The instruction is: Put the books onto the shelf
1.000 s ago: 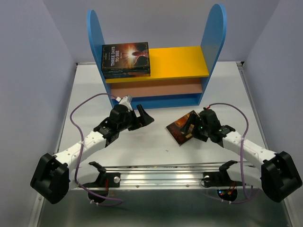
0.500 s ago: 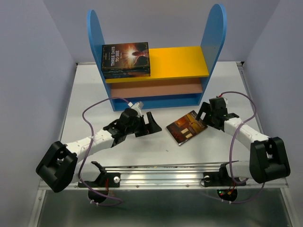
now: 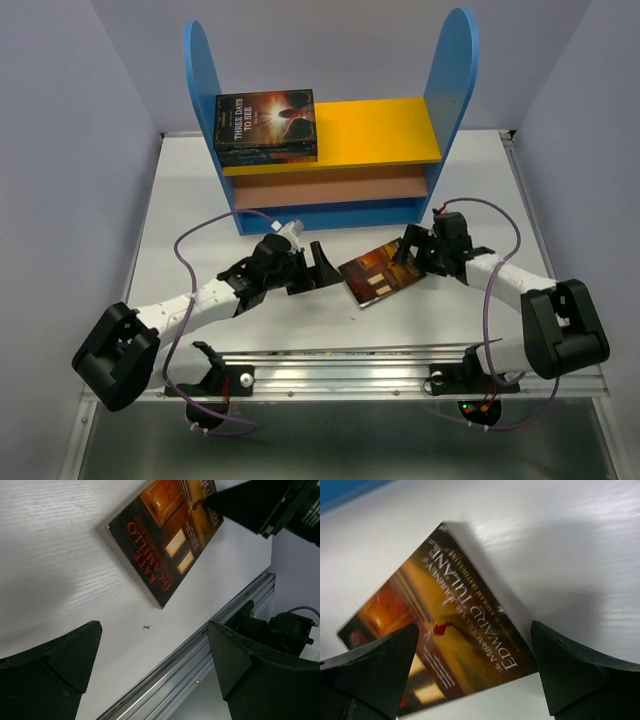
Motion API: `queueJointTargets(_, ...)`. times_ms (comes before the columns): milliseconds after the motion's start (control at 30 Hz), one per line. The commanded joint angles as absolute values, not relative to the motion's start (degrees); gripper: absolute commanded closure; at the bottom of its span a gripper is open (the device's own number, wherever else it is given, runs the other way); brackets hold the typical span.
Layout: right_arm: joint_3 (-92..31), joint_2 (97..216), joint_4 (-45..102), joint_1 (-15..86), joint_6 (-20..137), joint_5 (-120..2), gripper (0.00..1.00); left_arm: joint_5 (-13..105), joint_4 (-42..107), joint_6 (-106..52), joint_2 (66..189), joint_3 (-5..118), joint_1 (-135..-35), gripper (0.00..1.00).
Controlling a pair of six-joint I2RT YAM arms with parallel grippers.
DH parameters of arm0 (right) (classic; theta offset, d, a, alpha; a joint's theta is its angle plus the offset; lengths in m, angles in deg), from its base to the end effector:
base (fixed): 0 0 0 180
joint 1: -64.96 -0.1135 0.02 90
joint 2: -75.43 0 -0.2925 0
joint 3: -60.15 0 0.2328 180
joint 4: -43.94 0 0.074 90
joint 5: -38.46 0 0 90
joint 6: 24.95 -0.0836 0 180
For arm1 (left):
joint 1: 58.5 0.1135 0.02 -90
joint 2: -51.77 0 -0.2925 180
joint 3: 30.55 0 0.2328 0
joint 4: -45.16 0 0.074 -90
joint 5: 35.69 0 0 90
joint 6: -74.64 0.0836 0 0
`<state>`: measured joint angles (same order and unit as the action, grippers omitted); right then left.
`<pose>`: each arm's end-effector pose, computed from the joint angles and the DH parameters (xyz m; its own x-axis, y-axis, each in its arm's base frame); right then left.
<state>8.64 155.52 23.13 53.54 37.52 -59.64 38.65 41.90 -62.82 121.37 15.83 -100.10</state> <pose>0.2683 0.0662 0.1713 -0.7920 0.3069 -0.5278 0.0904 0.9139 0.3957 0.1871 -0.1963 0.2270 -0.8296 -0.2122 -0.5165 0.3087 0.5965 -0.7409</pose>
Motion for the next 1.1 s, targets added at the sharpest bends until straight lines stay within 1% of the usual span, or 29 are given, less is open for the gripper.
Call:
queueJointTargets(0,12.78,151.02,26.28,43.29,32.19,-67.62,0.0,39.71,41.57,-64.13,117.96,13.75,-100.6,0.01)
queueJointTargets(33,13.48,151.19,26.19,37.16,28.78,-66.93,0.0,39.98,39.9,-64.4,117.6,13.49,-100.6,0.01)
queueJointTargets(100,14.54,152.24,28.55,31.94,24.64,-67.71,0.0,41.29,38.14,-66.06,115.51,12.44,-100.6,0.01)
queueJointTargets(133,15.85,152.42,31.35,26.96,20.44,-67.54,0.01,41.82,36.56,-66.77,114.36,11.73,-100.69,0.01)
queueJointTargets(233,14.29,152.33,31.82,20.17,17.41,-63.51,0.01,45.6,30.24,-70.64,108.74,10.15,-100.69,0.01)
queueJointTargets(300,11.92,151.63,29.28,20.14,18.29,-62.01,0.0,47.79,25.58,-72.39,104.18,9.53,-100.69,0.01)
queueJointTargets(400,7.88,150.22,24.09,20.14,24.24,-53.24,0.0,52.36,16.98,-75.56,98.73,8.56,-100.69,0.01)
queueJointTargets(533,2.79,152.32,23.55,20.14,31.01,-49.8,0.0,53.51,12.66,-82.14,93.1,4.71,-100.69,0.01)
queueJointTargets(600,-0.03,156.36,24.87,20.14,34.18,-49.69,0.0,53.08,12.29,-87.33,91.94,2.16,-100.69,0.01)
queueJointTargets(633,-2.92,157.94,25.48,20.14,37.16,-51.09,0.0,52.29,12.99,-88.73,91.33,-0.55,-100.69,0.01)
queueJointTargets(733,-6.8,163.66,27.94,20.14,41.83,-55.04,0.0,51.58,15.79,-92.35,91.06,-3.65,-100.69,0.01)
queueJointTargets(867,-13.04,170.42,30.23,20.14,50.01,-56.02,0.0,57.11,17.82,-95.51,91.58,-3.4,-100.6,0.03)
queueJointTargets(900,-15.23,172.7,30.23,20.66,50.8,-56.72,0.0,58.95,18.26,-96.04,92.54,-3.13,-100.6,0.04)
queueJointTargets(1000,-18.32,175.61,30.23,22.07,52.56,-61.11,0.0,61.24,19.93,-98.24,96.13,-1.9,-100.51,0.12)
queueJointTargets(1033,-18.94,177.36,30.14,22.07,52.83,-63.03,0.0,61.77,20.81,-99.02,97.2,-1.38,-100.42,0.19)
queueJointTargets(1067,-19.55,178.25,30.06,22.07,53.35,-64.53,0.0,62.04,20.81,-99.99,98.17,-1.11,-100.42,0.23)
